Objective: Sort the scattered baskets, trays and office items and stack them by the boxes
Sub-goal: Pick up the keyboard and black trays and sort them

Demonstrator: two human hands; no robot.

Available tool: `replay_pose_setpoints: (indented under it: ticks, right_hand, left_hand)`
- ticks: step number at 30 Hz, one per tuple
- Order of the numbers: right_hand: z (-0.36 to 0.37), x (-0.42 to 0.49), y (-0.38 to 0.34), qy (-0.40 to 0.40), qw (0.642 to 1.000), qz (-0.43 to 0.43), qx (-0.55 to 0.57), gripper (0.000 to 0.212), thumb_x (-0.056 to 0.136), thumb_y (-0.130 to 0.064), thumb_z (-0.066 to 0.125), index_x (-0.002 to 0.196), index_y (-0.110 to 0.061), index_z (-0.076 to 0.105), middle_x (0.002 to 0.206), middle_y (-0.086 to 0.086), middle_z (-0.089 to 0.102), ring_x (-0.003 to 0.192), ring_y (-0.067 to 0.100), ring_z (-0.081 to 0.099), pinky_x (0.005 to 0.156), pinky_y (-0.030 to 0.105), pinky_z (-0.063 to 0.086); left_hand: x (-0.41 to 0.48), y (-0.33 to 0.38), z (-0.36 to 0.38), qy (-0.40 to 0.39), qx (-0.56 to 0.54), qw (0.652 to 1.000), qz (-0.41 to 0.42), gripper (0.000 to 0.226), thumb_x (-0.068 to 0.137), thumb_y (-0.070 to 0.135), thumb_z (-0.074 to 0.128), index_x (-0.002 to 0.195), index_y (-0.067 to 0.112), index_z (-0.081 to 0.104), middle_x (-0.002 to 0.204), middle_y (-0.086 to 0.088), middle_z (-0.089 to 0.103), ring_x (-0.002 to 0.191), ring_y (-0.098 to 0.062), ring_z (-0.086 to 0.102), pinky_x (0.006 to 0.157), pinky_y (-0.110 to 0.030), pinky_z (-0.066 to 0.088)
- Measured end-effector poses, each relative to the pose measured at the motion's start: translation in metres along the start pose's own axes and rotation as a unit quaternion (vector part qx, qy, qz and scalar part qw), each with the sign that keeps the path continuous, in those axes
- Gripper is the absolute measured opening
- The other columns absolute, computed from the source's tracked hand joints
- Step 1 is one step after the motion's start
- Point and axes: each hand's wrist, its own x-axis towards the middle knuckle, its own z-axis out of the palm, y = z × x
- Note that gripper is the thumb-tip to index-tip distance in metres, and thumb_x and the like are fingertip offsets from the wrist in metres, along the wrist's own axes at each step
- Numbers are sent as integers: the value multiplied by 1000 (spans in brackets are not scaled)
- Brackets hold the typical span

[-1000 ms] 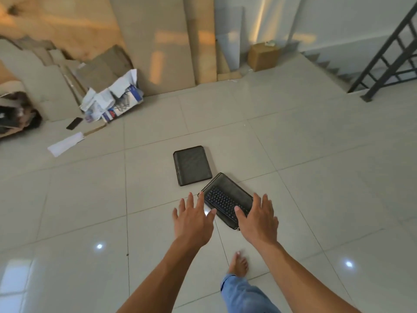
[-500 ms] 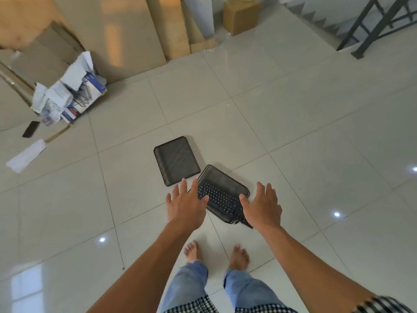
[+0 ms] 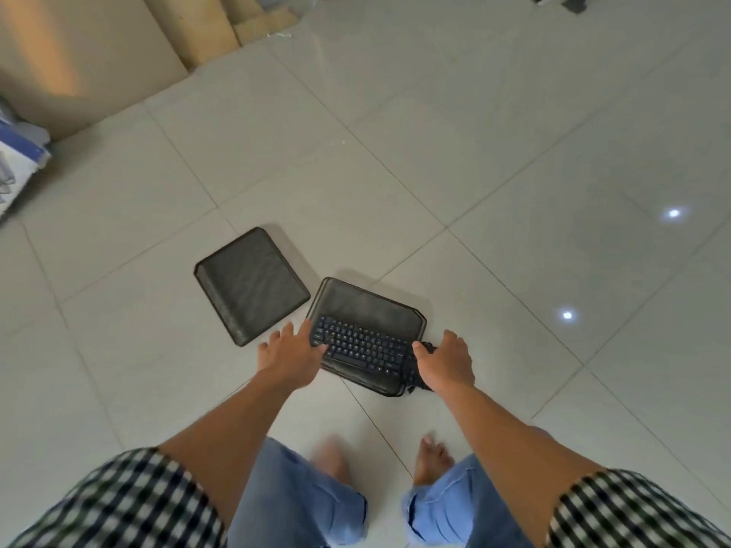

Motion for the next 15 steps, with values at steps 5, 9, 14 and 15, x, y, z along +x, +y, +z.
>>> replay_pose_setpoints:
  ticks: [5, 9, 14, 15]
  right_hand:
    - [58, 94, 49, -3, 999, 40, 37, 74, 98, -50, 57, 155, -14, 26, 156, 12, 34, 138, 34, 43, 109, 49, 43]
    - [109, 167, 88, -2, 993, 101, 67, 75, 96, -49, 60, 154, -15, 26, 149, 15, 40, 131, 36, 48, 100, 44, 49]
    - [178, 232, 135, -10, 963, 226, 148, 69, 92, -42, 66, 146, -13, 34, 129, 19, 52, 111, 36, 56, 98, 43, 51]
    - [193, 238, 142, -9, 957, 241, 163, 71, 92, -40, 66, 148, -14, 32, 131, 21, 51, 112, 38, 55, 101, 45, 49]
  left_hand:
    - [103, -8, 65, 3, 15, 1000, 22, 52, 100, 53, 40, 146, 30, 38, 139, -4, 52, 129, -32, 48, 104, -51, 38]
    - [182, -20, 116, -2, 15, 1000, 10, 54, 99, 53, 44, 147, 29, 38, 142, -4, 51, 130, -32, 49, 106, -49, 37]
    - [260, -33, 178, -57, -34, 998, 14, 48, 101, 41, 52, 141, 15, 50, 137, -11, 59, 125, -28, 55, 101, -35, 43]
    - [270, -34, 188, -71, -31, 997, 13, 47, 102, 41, 52, 139, 13, 52, 136, -11, 60, 124, -28, 55, 101, -34, 42]
